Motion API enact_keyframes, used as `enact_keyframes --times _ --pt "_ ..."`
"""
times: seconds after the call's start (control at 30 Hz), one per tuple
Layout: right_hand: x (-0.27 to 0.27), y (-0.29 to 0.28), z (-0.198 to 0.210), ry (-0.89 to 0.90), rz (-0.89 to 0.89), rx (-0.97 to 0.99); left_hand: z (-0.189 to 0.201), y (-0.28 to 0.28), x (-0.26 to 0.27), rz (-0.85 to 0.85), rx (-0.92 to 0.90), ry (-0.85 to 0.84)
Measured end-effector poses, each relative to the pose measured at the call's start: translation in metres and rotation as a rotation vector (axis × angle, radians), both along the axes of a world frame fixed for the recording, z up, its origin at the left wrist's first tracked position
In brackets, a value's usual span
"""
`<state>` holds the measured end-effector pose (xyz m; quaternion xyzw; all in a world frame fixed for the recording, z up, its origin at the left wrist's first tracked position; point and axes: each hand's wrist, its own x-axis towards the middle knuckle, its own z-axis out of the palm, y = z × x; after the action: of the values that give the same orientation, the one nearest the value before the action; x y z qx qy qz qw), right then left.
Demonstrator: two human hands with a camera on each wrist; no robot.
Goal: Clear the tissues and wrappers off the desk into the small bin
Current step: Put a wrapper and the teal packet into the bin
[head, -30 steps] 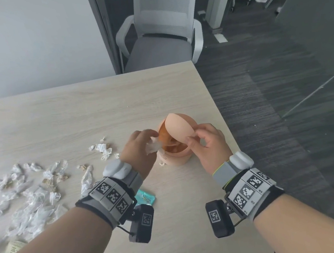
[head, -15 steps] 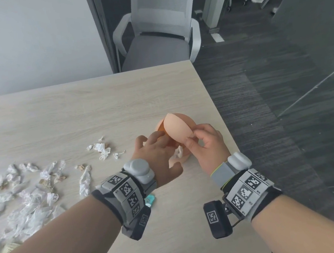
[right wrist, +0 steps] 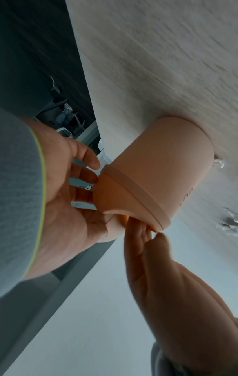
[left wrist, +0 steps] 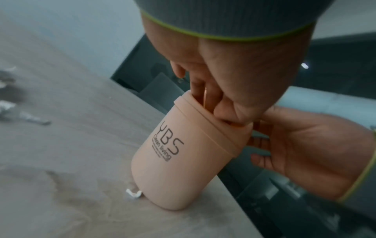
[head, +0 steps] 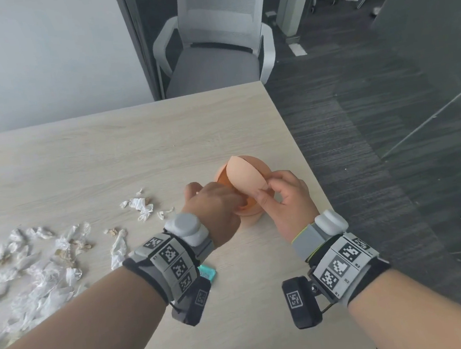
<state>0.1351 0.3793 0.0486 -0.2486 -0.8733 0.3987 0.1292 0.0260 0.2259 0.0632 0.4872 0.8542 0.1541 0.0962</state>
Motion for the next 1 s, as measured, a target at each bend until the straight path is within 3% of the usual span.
enact_keyframes --times 0.07,0.1,0.2,0.27,0.37,0.47,0.67,0.87,1.0 --pt "0.001 0.001 0.002 -0.011 0.009 -0.001 -0.004 -0.002 0.002 -0.093 -0.089 0.016" --pt "0.002 0.0 0.004 0.004 0.016 -0.005 -0.003 -0.006 0.0 -0.094 -0.045 -0.024" --pt "0.007 0.0 0.009 0.121 -0.009 -0.076 -0.001 -0.023 -0.008 0.07 0.235 -0.129" --pt "0.015 -0.001 0.01 0.174 -0.073 -0.109 -0.006 -0.042 -0.015 0.218 0.323 -0.162" --pt "0.03 -0.004 0.005 0.158 -0.135 -0.104 -0.026 -0.077 -0.018 0.294 0.043 -0.3" --pt "0.039 -0.021 -0.017 -0.016 -0.037 -0.111 -0.057 -0.109 -0.006 0.247 -0.269 -0.326" --pt "0.02 -0.072 -0.062 -0.524 0.341 0.02 -0.086 -0.134 0.02 0.169 -0.39 -0.311" --pt "-0.016 -0.088 -0.073 -0.658 0.302 0.223 -0.091 -0.149 0.013 0.219 -0.329 -0.315" --pt "-0.024 -0.091 -0.078 -0.652 0.247 0.253 -0.091 -0.17 0.005 0.27 -0.31 -0.315"
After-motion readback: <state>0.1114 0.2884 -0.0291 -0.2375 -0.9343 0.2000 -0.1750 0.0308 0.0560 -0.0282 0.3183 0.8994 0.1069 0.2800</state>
